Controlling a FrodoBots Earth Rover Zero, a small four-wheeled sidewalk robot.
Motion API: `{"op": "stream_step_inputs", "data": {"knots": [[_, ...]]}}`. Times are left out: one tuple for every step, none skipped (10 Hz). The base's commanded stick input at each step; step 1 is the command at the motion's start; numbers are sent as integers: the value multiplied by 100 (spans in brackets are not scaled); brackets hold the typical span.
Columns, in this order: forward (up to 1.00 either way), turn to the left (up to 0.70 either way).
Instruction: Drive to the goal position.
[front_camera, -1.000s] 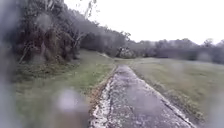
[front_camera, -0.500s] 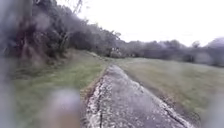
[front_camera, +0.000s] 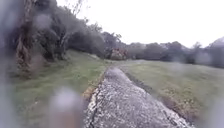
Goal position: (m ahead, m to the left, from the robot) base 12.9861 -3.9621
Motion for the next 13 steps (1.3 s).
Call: {"op": "stream_step_inputs", "data": {"knots": [[85,0],[85,0],[85,0],[85,0],[85,0],[85,0],[85,0],[85,0],[85,0],[85,0],[85,0],[85,0],[85,-31]]}}
